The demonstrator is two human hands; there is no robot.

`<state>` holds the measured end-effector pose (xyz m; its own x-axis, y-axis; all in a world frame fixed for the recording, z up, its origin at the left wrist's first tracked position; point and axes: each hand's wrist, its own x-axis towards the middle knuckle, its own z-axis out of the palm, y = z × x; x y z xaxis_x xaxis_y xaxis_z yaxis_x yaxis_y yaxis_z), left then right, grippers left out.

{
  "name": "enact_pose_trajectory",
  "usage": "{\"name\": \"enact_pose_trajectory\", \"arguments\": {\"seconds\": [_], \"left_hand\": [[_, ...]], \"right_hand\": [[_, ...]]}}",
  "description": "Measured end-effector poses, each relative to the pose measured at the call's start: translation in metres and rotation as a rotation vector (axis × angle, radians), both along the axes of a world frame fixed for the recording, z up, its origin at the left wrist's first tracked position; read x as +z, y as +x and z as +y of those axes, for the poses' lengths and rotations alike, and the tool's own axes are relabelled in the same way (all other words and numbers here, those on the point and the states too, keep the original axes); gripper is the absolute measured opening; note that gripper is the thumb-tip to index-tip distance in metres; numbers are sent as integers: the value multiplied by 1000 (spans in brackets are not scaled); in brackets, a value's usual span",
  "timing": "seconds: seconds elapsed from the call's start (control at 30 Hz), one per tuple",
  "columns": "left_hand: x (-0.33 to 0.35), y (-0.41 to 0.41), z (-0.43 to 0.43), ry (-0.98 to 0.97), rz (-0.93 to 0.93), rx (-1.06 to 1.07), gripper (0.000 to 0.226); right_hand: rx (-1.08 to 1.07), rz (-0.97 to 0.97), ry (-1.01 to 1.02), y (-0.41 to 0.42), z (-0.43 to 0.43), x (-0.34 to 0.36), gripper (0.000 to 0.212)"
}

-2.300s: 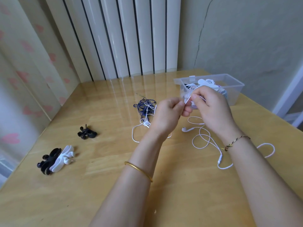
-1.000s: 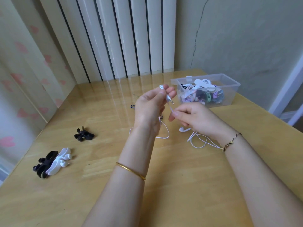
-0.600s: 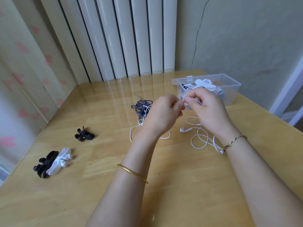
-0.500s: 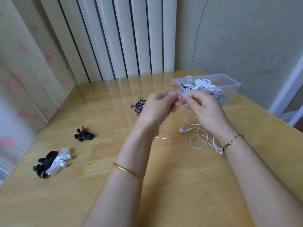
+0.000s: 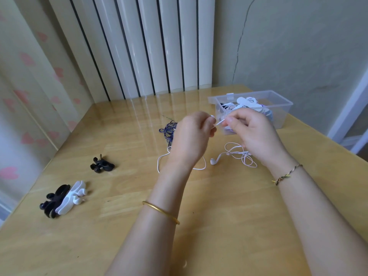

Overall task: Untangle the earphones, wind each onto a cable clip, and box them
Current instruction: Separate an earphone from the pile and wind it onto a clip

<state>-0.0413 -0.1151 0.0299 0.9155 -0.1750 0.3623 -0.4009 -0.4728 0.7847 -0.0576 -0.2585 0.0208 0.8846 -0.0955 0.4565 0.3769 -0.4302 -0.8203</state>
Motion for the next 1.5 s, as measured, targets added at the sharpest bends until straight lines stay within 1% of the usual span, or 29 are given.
{"name": "enact_pose_trajectory", "arguments": {"seconds": [0.07,0.1,0.13,0.17,0.2,0.27,0.3,0.33,0.37,0.4,0.47,0.53,0.57,0.63,0.7,0.77,0.83,0.87,0.93,1.0,1.07,1.13,1.17,1.23,1.33,1.4,1.43,1.47,1.5], "left_hand": [[5,-4,-5,105,63,-83,30],[6,-6,-6,128,91,-116,31],[7,-7,-7,90,128,-146,31],[8,-7,-5,-15,185,-172,32],[8,-6,-4,-181,268,-199,33],[11,-3,0,-592,442,-255,31],[13,-2,1,-749,493,-259,27],[13,-1,2,-846,511,-234,24],[12,0,2,-882,495,-194,21],[10,0,1,-865,444,-148,20],[3,0,0,-704,275,-45,19],[-5,1,-1,-400,101,33,18],[-7,1,-1,-245,47,37,16],[-7,1,-3,-12,25,15,16],[-4,0,-4,72,79,-25,22],[-1,-1,-3,54,172,-99,28],[2,-2,0,-35,291,-185,30],[3,-2,1,-130,367,-226,31],[8,-2,3,-427,541,-300,31],[11,1,6,-685,660,-308,29],[13,4,8,-856,680,-245,26],[12,4,8,-937,584,-157,23],[10,4,9,-919,504,-113,22],[6,2,7,-798,334,-34,20],[0,-1,2,-508,112,28,19],[-1,-2,-2,-320,-13,46,21],[-1,-2,-3,-277,-45,57,22],[-1,-2,-4,-278,-49,69,22],[0,-2,-5,-339,-15,71,20]], "right_hand": [[-93,-56,-67,3,0,-4,16],[-112,-66,-83,4,0,-7,16],[-122,-70,-84,6,0,-9,16],[-123,-69,-80,7,-1,-11,17],[-118,-57,-86,9,-2,-12,18],[-67,26,-145,10,-4,-12,22],[-12,87,-189,9,-3,-12,24],[65,144,-227,7,-1,-11,25],[148,192,-256,4,0,-11,25],[227,233,-276,2,2,-10,25],[315,272,-285,-2,4,-8,24],[291,243,-240,-2,2,-6,24],[253,219,-188,-1,0,-5,25],[153,147,-114,2,-2,-5,26],[19,56,-169,5,-3,-8,25],[-61,5,-193,6,-3,-10,22],[-50,-9,-148,8,-3,-12,19],[-26,-1,-108,9,-3,-13,18],[14,38,-13,10,-4,-14,20],[71,111,64,8,-4,-13,23],[182,195,100,4,-2,-12,24],[265,248,18,0,2,-10,24],[287,263,-38,-2,4,-9,23],[313,281,-100,-5,5,-6,20],[309,276,-106,-9,3,0,18],[252,228,-122,-11,2,4,16],[231,216,-123,-12,1,5,15],[226,223,-118,-12,0,6,15],[233,243,-115,-12,-1,6,16]]}}
